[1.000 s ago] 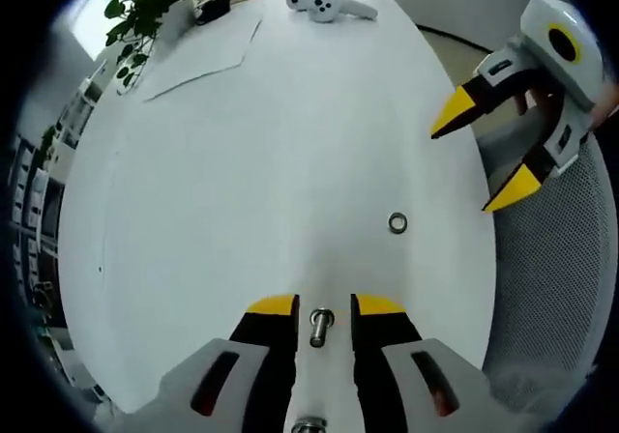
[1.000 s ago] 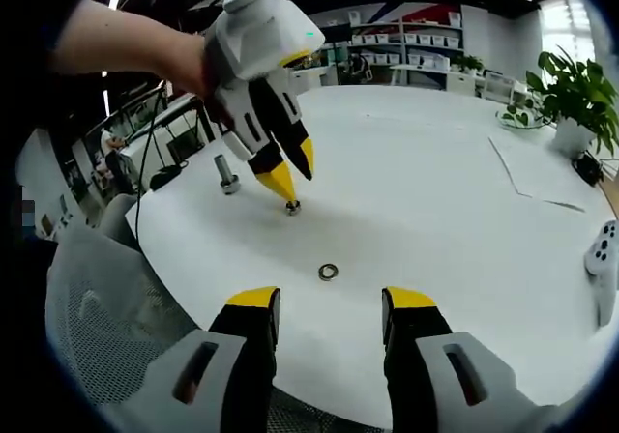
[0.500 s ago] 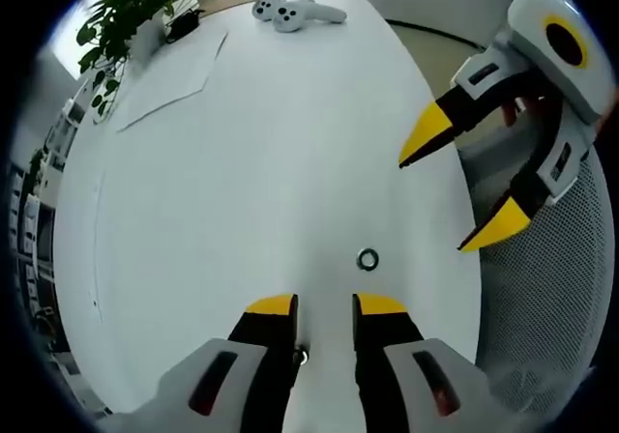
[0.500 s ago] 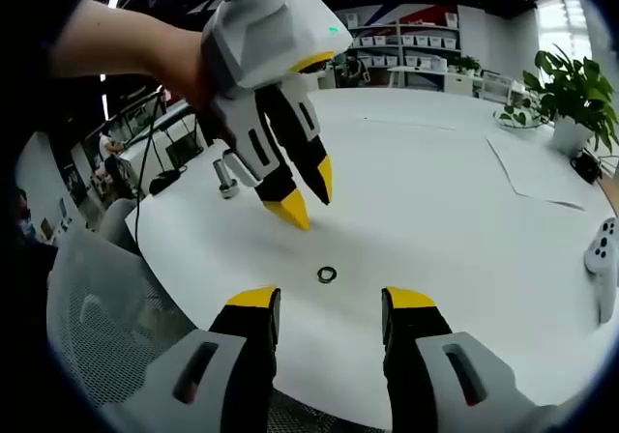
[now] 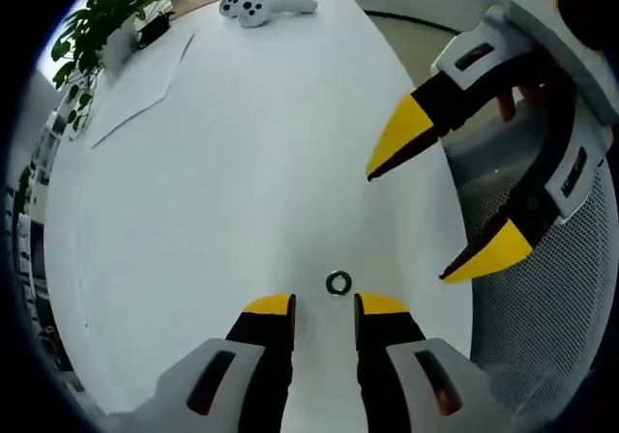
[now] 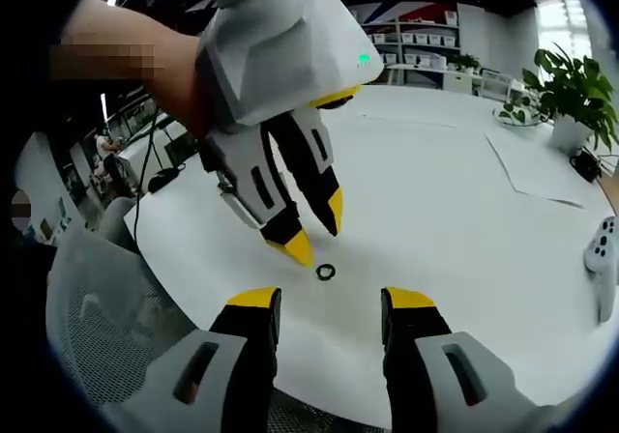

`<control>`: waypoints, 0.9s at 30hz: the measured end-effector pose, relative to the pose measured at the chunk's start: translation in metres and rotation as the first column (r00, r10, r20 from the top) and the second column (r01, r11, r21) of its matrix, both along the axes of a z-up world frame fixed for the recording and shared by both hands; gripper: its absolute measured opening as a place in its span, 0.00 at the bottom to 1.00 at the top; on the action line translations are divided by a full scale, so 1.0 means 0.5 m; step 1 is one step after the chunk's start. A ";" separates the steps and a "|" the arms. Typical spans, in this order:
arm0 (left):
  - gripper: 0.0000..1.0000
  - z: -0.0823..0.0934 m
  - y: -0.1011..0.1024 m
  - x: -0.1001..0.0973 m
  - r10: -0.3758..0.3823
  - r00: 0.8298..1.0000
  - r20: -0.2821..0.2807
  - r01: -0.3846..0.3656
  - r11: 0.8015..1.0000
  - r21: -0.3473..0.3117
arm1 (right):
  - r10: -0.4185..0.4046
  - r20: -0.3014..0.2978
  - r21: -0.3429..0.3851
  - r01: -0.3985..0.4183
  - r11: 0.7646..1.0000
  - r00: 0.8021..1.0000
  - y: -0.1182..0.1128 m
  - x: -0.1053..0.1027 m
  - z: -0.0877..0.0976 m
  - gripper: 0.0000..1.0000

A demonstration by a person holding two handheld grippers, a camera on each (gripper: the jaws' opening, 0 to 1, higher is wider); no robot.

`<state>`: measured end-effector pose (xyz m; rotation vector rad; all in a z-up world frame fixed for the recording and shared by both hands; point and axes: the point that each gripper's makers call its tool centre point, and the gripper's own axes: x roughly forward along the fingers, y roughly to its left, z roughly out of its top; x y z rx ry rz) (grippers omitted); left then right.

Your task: Place the washer onto the threaded stud by aligning its center hole with the stud, sliding it down to the base, and recovering from edge contact or off-axis alignment until the washer reaches the visible bottom stop.

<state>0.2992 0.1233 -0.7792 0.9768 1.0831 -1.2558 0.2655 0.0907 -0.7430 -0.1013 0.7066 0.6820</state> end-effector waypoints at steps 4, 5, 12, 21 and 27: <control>0.24 -0.019 -0.002 -0.012 -0.015 1.000 -0.015 0.015 1.000 0.018 | -0.003 0.000 0.000 0.003 1.000 1.000 -0.001 0.000 0.000 0.44; 0.24 -0.021 -0.004 -0.014 -0.013 1.000 -0.017 0.013 1.000 0.019 | -0.003 0.001 0.001 0.003 1.000 1.000 -0.001 0.001 0.000 0.44; 0.22 -0.036 -0.007 -0.013 -0.032 0.999 0.011 0.032 0.999 0.032 | -0.006 0.002 0.005 0.006 1.000 1.000 -0.001 0.001 0.002 0.44; 0.19 -0.037 -0.011 -0.014 -0.060 0.998 0.035 0.058 0.997 0.044 | 0.000 -0.001 -0.002 0.000 1.000 1.000 -0.001 0.000 -0.001 0.43; 0.17 -0.035 -0.009 -0.011 -0.040 0.999 0.027 0.039 0.999 0.036 | 0.001 0.001 0.001 -0.001 1.000 1.000 0.000 0.000 0.001 0.43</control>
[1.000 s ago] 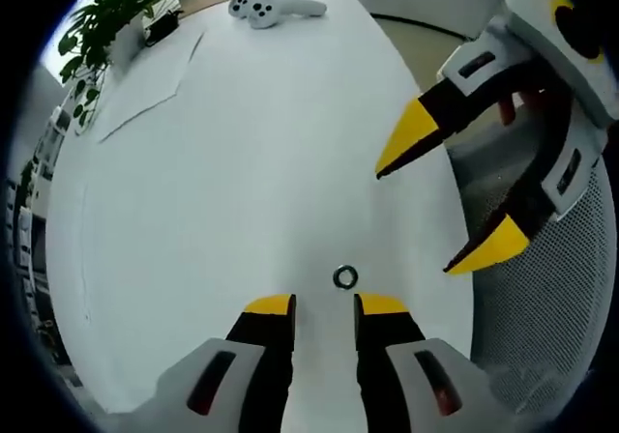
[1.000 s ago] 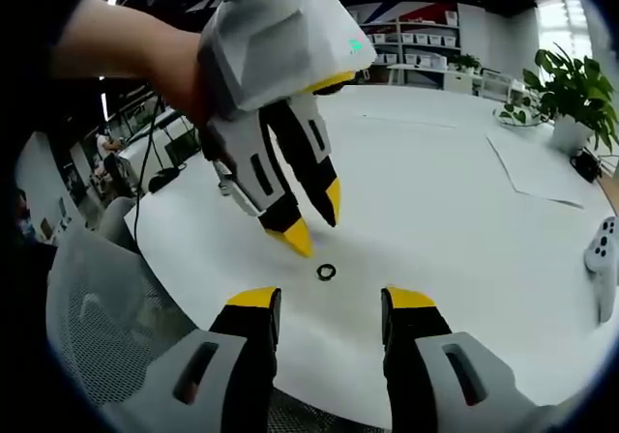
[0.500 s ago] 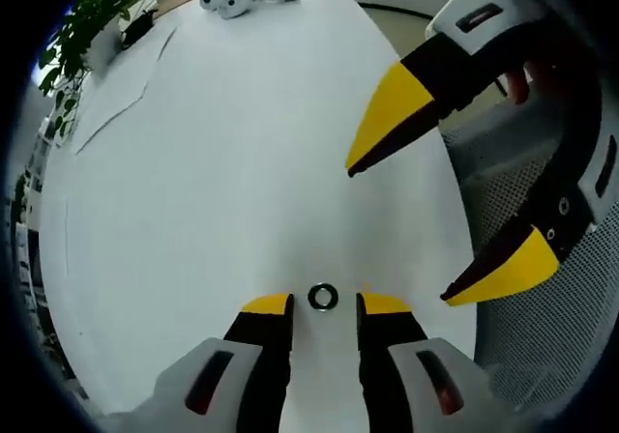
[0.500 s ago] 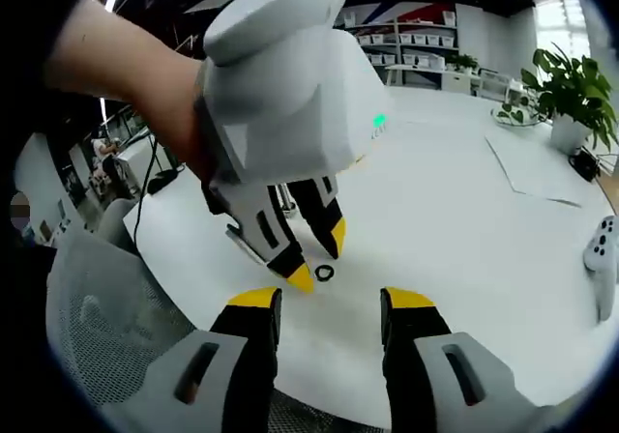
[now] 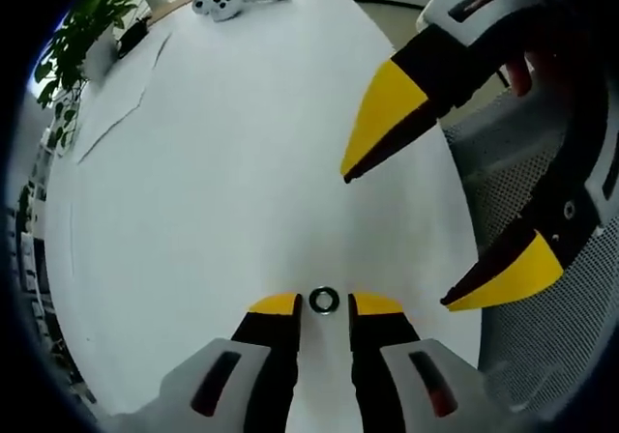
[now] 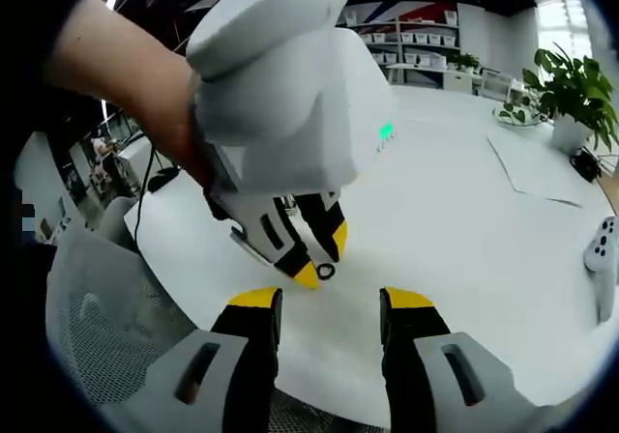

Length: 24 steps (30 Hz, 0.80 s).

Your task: Place the washer onto the threaded stud by aligning its center hole with the stud, sliding it down to the base, and recovering from edge contact or off-axis alignment until the washer reaches the visible bottom stop.

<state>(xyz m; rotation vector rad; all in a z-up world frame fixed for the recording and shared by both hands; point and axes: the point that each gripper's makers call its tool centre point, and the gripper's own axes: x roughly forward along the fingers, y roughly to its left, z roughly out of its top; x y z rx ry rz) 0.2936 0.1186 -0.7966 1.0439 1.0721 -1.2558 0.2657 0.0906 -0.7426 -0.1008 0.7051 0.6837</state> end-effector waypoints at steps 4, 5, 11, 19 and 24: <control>0.17 -0.001 -0.001 -0.001 0.012 1.000 -0.003 -0.012 1.000 -0.004 | 0.004 -0.004 -0.006 -0.004 1.000 1.000 0.000 -0.002 -0.003 0.43; 0.17 0.000 -0.001 -0.001 0.015 1.000 -0.003 -0.015 1.000 -0.005 | 0.004 -0.002 -0.004 -0.004 1.000 1.000 0.000 -0.001 -0.002 0.43; 0.17 0.000 -0.001 -0.001 0.024 1.000 -0.005 -0.024 1.000 -0.002 | 0.003 -0.002 -0.010 -0.003 1.000 1.000 -0.002 -0.002 -0.003 0.42; 0.17 -0.001 -0.002 0.000 0.027 1.000 -0.013 -0.027 1.000 0.013 | -0.001 0.000 -0.006 0.001 1.000 1.000 -0.002 -0.001 -0.001 0.42; 0.17 -0.001 -0.002 0.000 0.020 1.000 -0.013 -0.019 0.999 0.032 | -0.005 0.001 -0.005 0.005 1.000 1.000 -0.003 0.000 0.000 0.42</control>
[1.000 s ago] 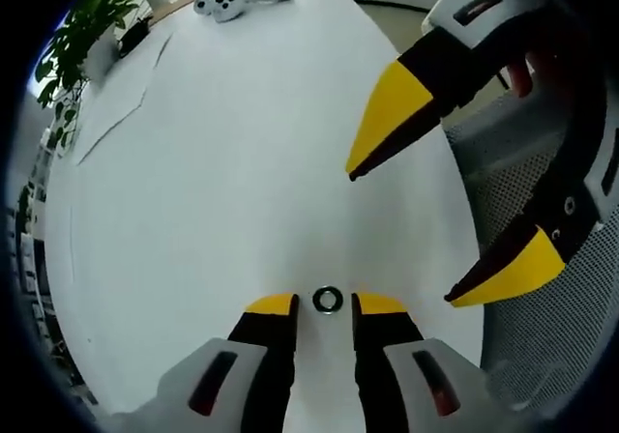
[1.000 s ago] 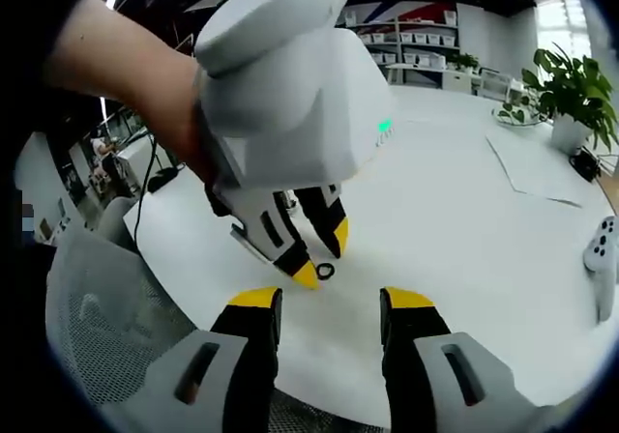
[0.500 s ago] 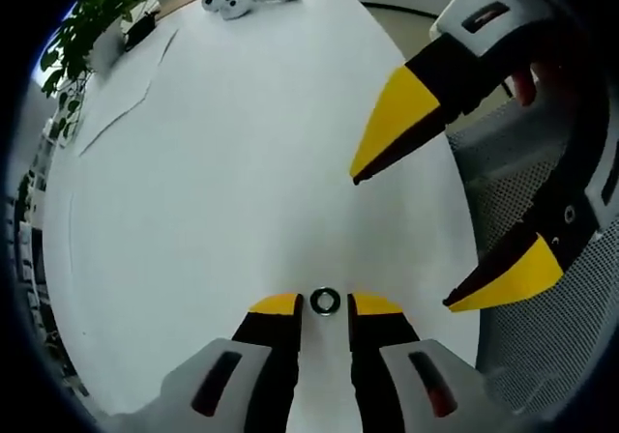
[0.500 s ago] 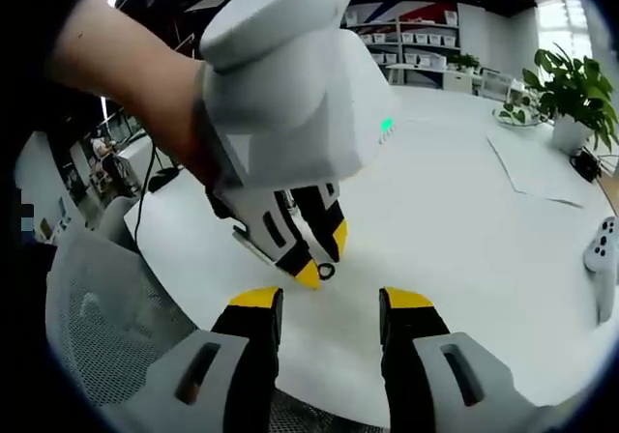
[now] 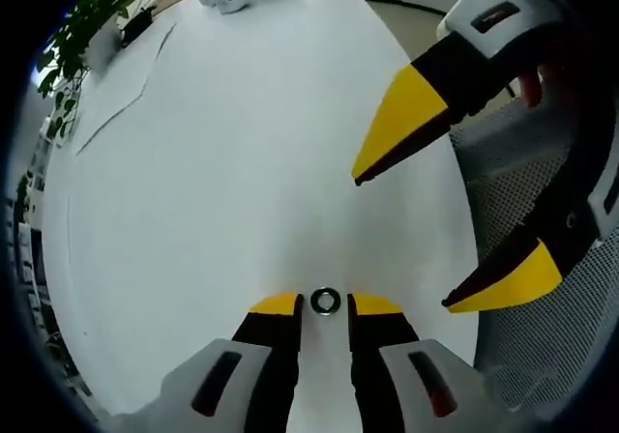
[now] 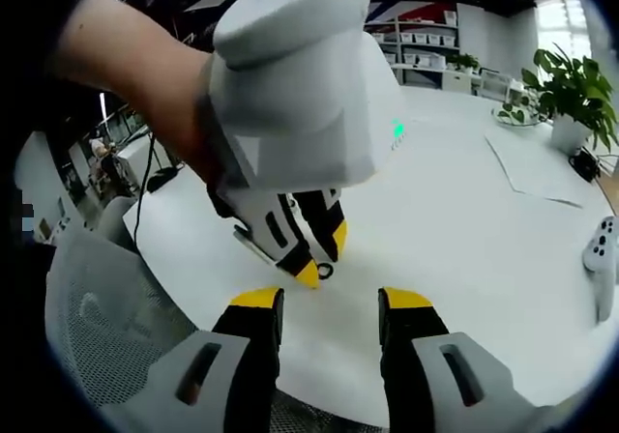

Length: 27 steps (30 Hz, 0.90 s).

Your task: Place the washer onto the threaded stud by aligning its center hole with the stud, sliding it down to the base, and recovering from edge contact or off-axis alignment until the washer reaches the visible bottom stop.

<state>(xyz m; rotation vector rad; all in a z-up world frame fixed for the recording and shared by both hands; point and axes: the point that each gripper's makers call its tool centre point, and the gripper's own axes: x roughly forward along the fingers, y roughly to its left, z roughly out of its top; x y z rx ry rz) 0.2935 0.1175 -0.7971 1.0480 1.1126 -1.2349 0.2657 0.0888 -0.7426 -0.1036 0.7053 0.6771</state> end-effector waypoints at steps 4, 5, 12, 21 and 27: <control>0.15 0.000 0.001 0.000 0.003 1.000 0.001 -0.003 1.000 -0.004 | -0.002 0.002 0.001 0.002 1.000 1.000 -0.001 0.001 0.000 0.42; 0.13 -0.001 0.000 0.000 0.001 1.000 0.003 -0.001 1.000 -0.001 | -0.004 0.001 0.002 0.004 1.000 1.000 -0.001 0.001 0.000 0.42; 0.09 -0.001 0.000 -0.001 0.003 1.000 0.003 -0.003 1.000 0.001 | -0.007 0.003 0.005 0.007 1.000 1.000 -0.001 0.002 0.001 0.42; 0.08 0.001 0.000 0.000 0.008 1.000 -0.008 -0.008 1.000 -0.025 | -0.009 0.003 0.003 0.009 1.000 1.000 -0.002 0.003 0.001 0.42; 0.12 0.001 0.008 -0.006 -0.019 1.000 -0.011 0.019 1.000 -0.005 | -0.006 0.002 0.001 0.006 1.000 1.000 -0.001 0.002 0.000 0.42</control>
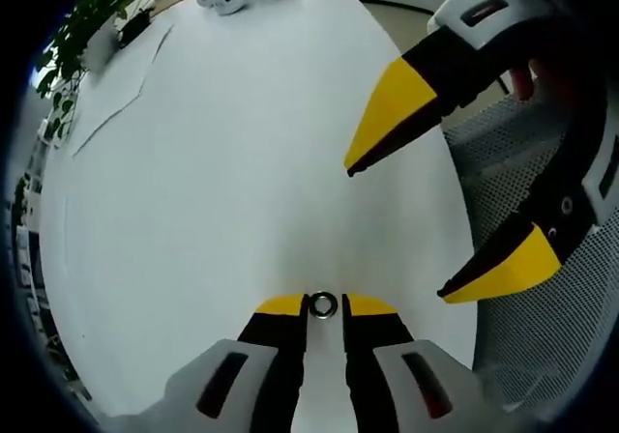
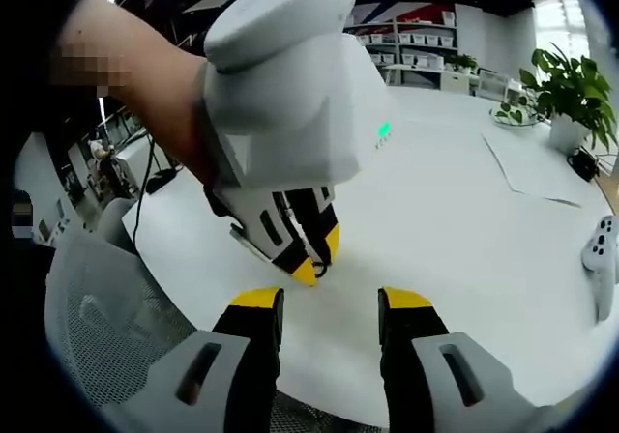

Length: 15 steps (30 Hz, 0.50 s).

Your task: Place the washer onto the threaded stud by aligning its center hole with the stud, sliding it down to the base, and recovering from edge contact or off-axis alignment until the washer reaches the visible bottom stop.

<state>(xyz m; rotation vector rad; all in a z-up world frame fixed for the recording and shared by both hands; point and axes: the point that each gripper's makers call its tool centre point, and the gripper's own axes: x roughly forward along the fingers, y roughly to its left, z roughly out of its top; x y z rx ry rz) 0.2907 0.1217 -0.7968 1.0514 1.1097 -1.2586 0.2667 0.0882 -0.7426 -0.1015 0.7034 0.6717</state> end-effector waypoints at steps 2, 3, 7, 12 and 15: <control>0.13 0.001 0.001 0.000 0.006 1.000 0.002 -0.006 1.000 -0.004 | 0.000 -0.001 -0.001 0.000 1.000 1.000 0.000 -0.001 0.000 0.42; 0.13 0.000 0.001 0.001 0.007 1.000 0.004 -0.007 1.000 -0.005 | 0.000 -0.001 0.000 0.000 1.000 1.000 0.000 -0.001 0.000 0.42; 0.13 -0.001 0.001 0.000 0.009 1.000 0.011 -0.009 1.000 -0.011 | 0.004 -0.002 -0.002 -0.004 1.000 1.000 0.001 -0.002 -0.001 0.42; 0.15 -0.001 0.004 -0.003 -0.018 1.000 0.007 0.018 1.000 -0.004 | 0.005 -0.003 -0.003 -0.005 1.000 1.000 0.001 -0.001 -0.002 0.41; 0.15 0.000 0.007 -0.003 -0.027 1.000 0.010 0.027 1.000 0.001 | 0.005 -0.004 -0.003 -0.005 1.000 1.000 0.000 -0.001 -0.002 0.41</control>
